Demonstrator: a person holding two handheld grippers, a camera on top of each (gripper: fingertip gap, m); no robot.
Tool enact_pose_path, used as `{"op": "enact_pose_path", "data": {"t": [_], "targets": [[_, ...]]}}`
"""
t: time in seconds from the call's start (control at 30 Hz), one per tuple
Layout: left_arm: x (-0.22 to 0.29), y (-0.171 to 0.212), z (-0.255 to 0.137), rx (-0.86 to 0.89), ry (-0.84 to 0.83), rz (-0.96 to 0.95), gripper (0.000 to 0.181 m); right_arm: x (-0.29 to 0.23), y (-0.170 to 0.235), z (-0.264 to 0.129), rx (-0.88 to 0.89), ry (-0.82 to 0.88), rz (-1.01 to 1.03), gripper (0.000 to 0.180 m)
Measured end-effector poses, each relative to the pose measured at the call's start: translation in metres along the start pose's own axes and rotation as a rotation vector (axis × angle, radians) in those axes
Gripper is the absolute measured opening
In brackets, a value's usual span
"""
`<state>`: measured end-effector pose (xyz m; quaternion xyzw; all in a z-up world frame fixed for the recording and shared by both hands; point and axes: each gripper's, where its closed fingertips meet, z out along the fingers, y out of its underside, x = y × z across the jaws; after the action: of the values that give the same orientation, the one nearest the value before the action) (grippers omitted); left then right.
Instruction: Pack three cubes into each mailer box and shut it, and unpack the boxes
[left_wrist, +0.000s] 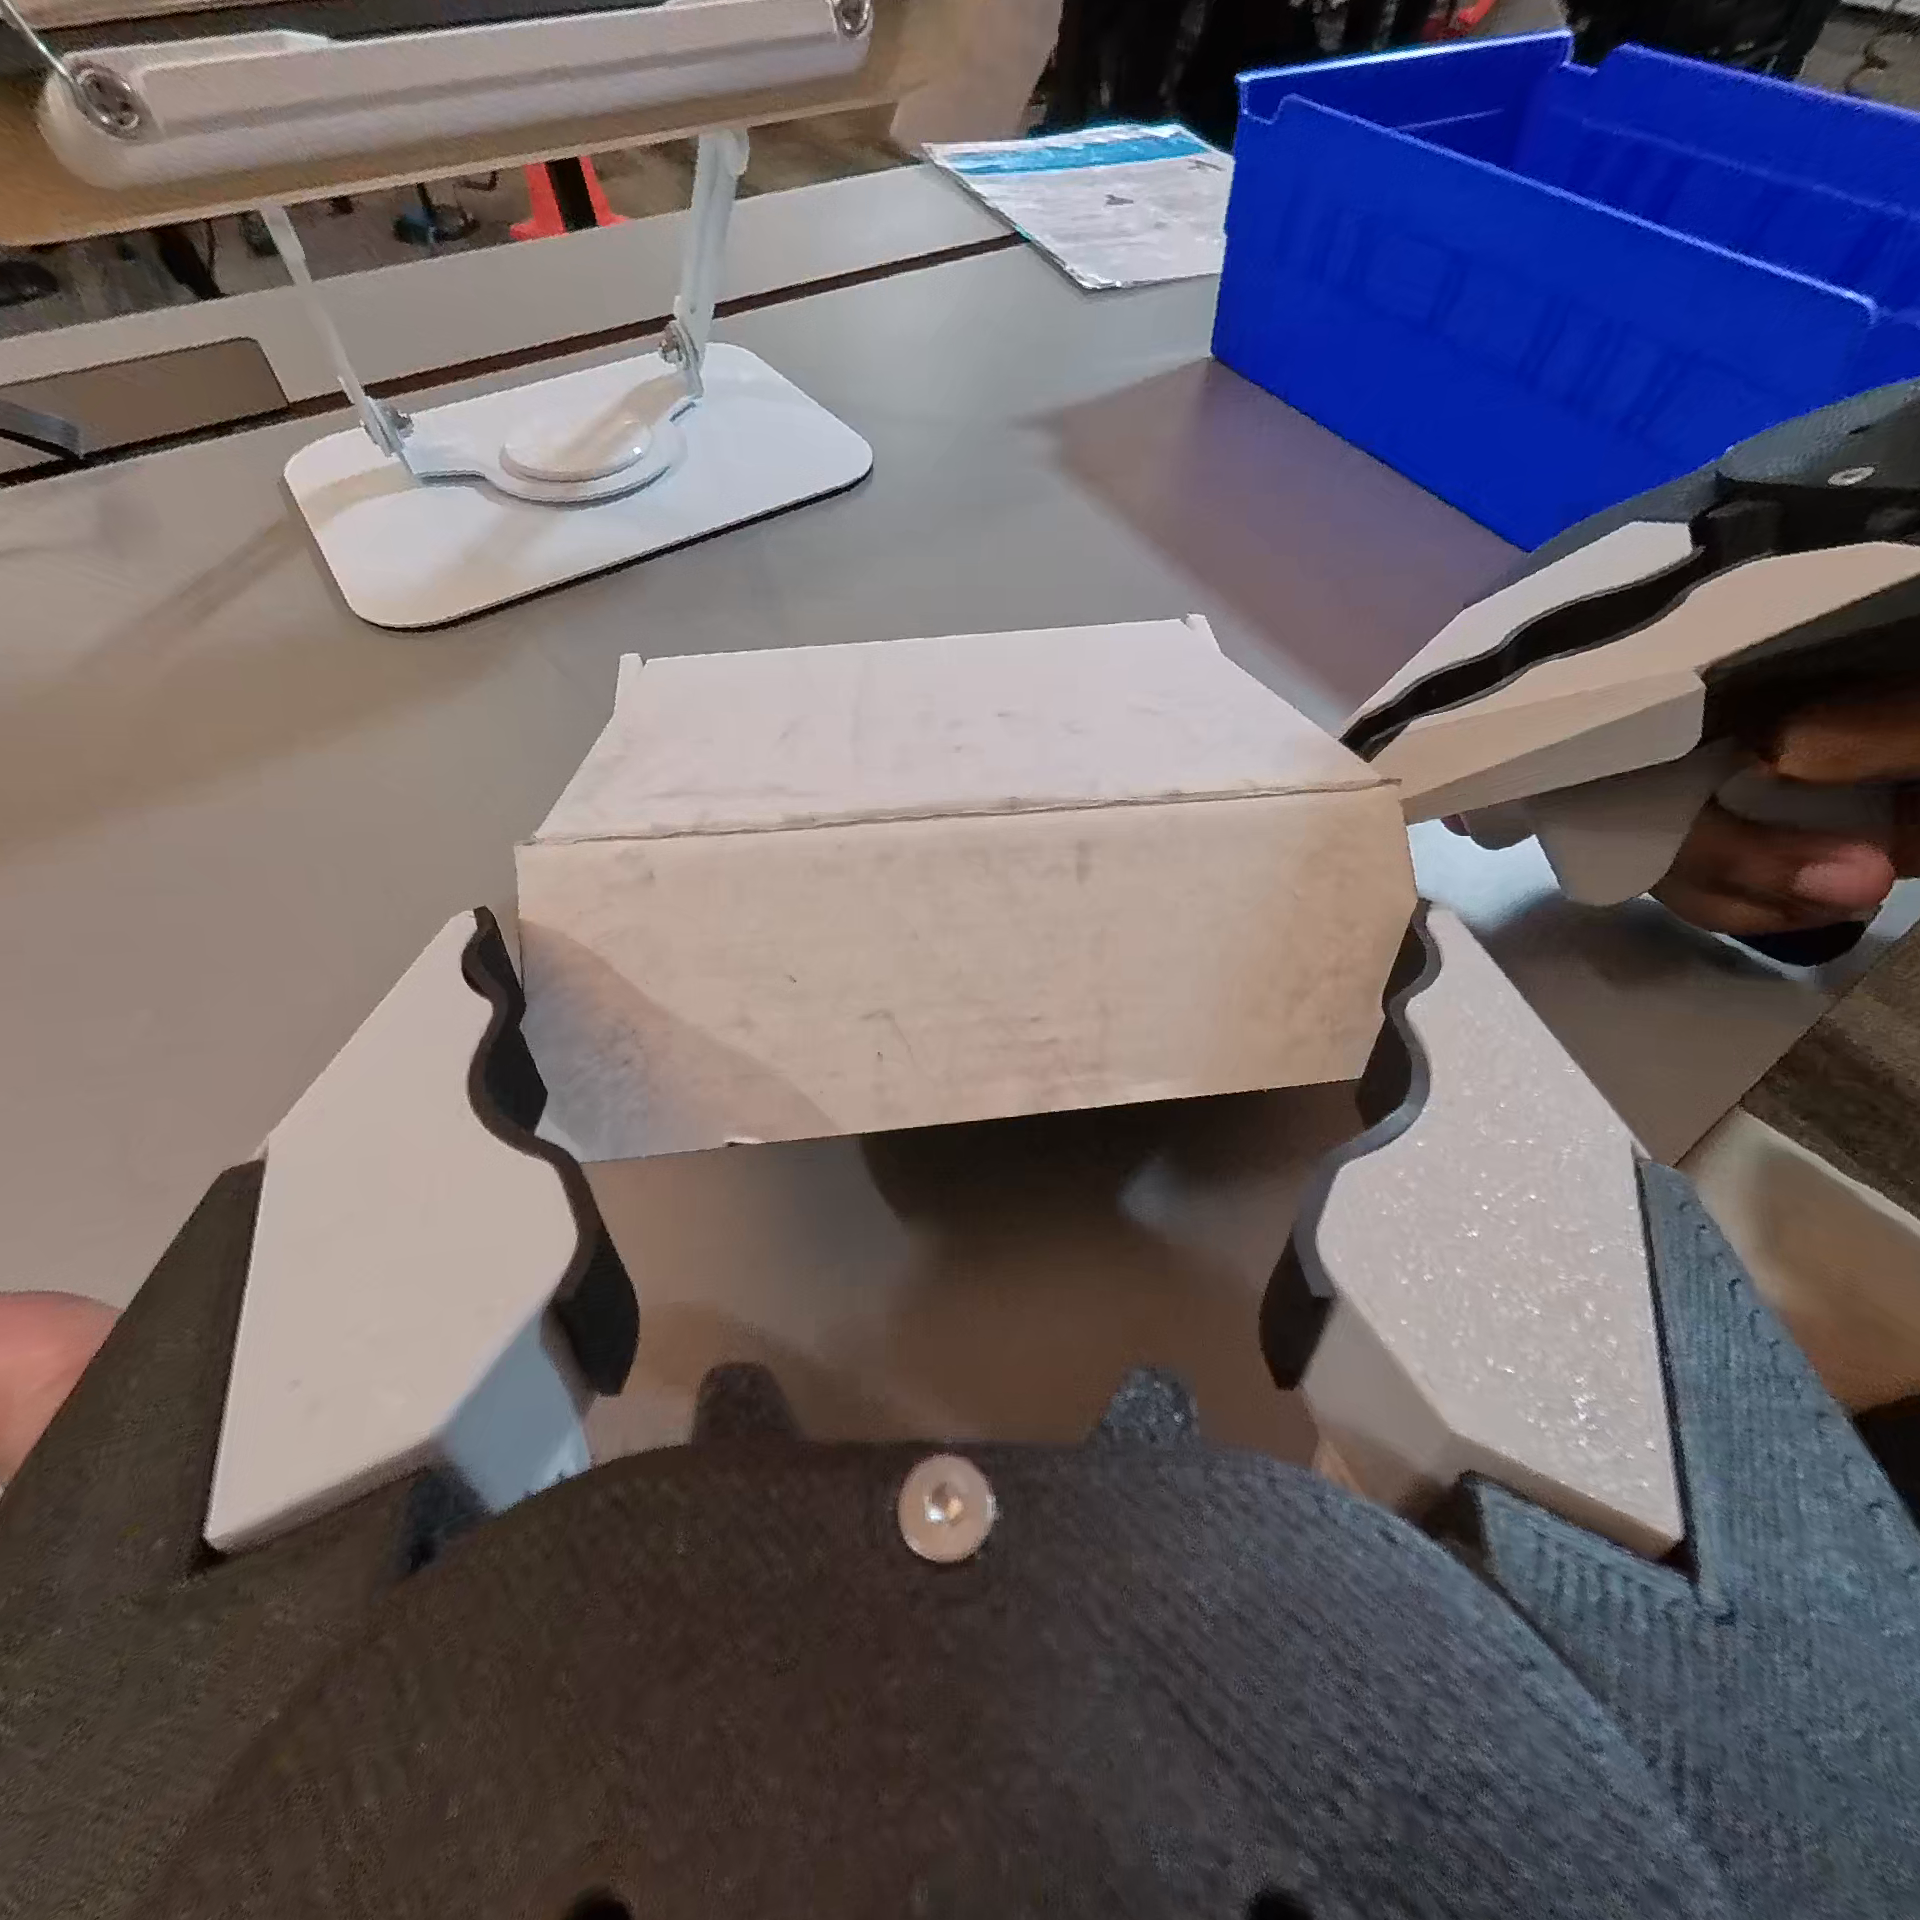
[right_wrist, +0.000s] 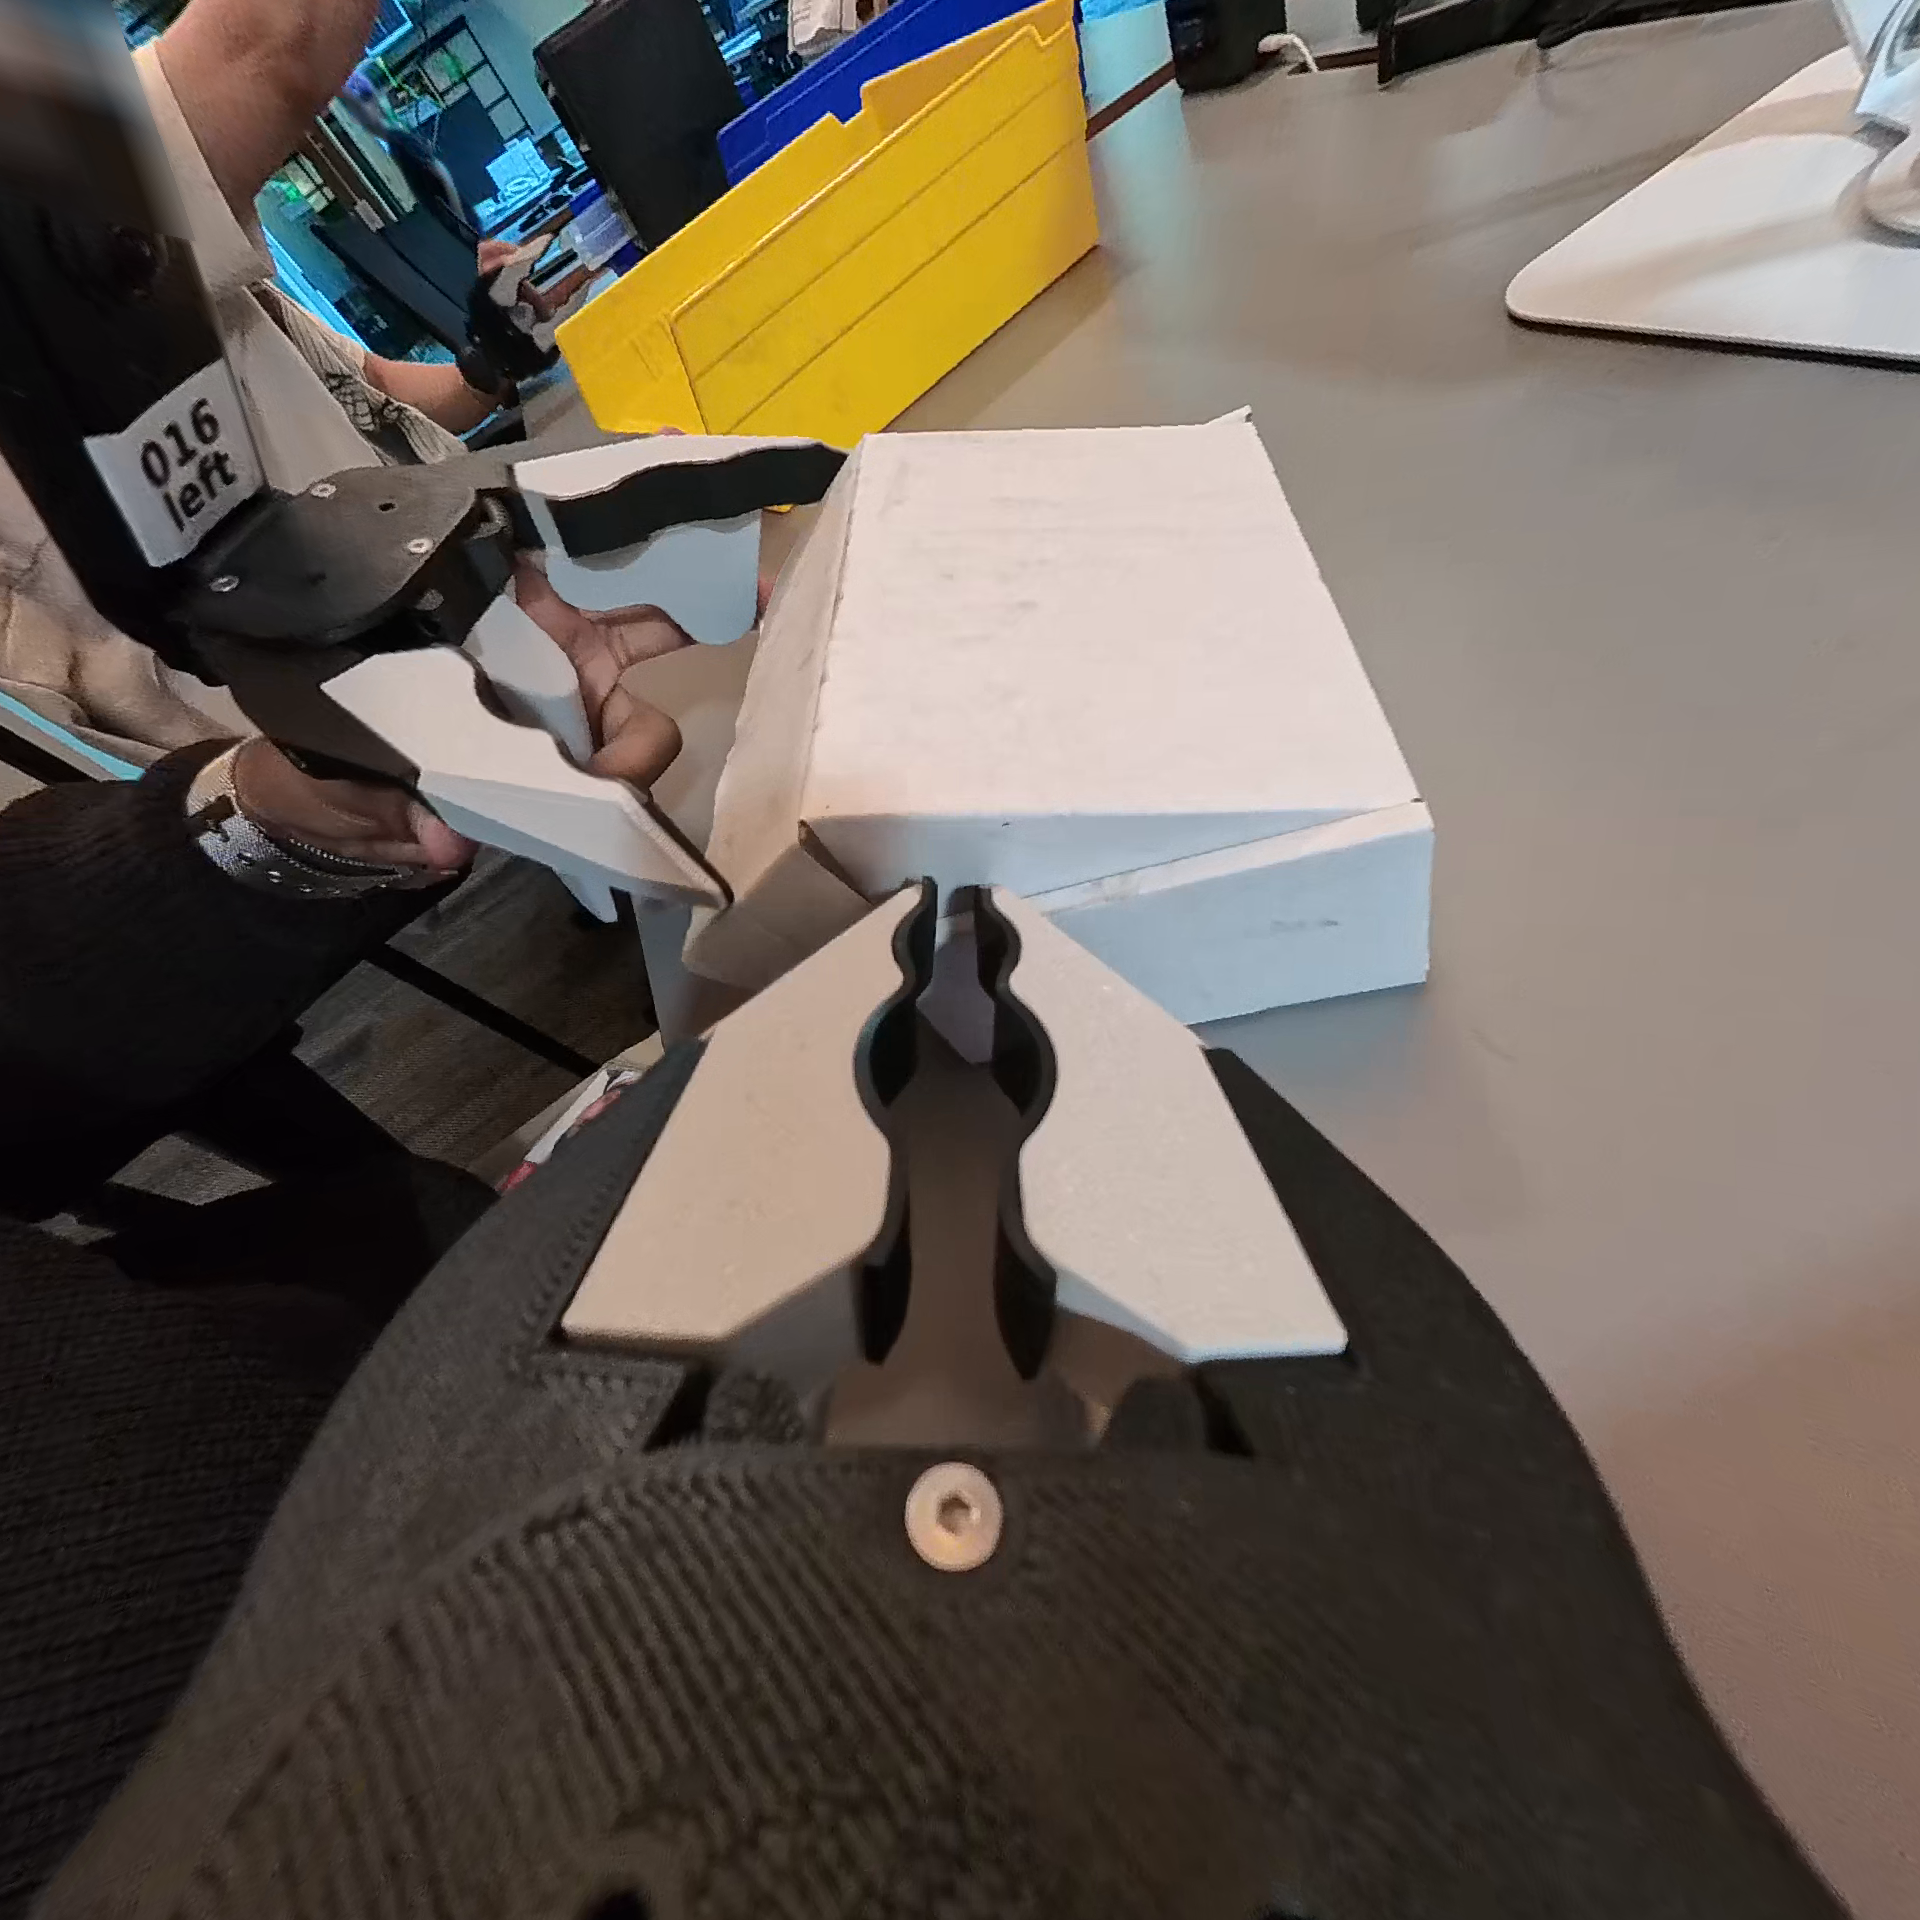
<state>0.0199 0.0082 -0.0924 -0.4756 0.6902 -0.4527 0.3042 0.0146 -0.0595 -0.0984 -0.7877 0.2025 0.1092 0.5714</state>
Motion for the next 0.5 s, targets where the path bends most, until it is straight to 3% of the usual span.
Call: {"op": "enact_pose_path", "data": {"t": [0.03,0.5], "targets": [[-0.001,0.000,0.000,0.001,0.005,-0.014,0.158,0.000,0.000,0.000,-0.001,0.001,-0.008,0.006],[-0.015,-0.006,-0.007,0.094,0.150,-0.233,0.123,-0.010,-0.013,-0.018,0.053,-0.100,-0.082,0.000]]}}
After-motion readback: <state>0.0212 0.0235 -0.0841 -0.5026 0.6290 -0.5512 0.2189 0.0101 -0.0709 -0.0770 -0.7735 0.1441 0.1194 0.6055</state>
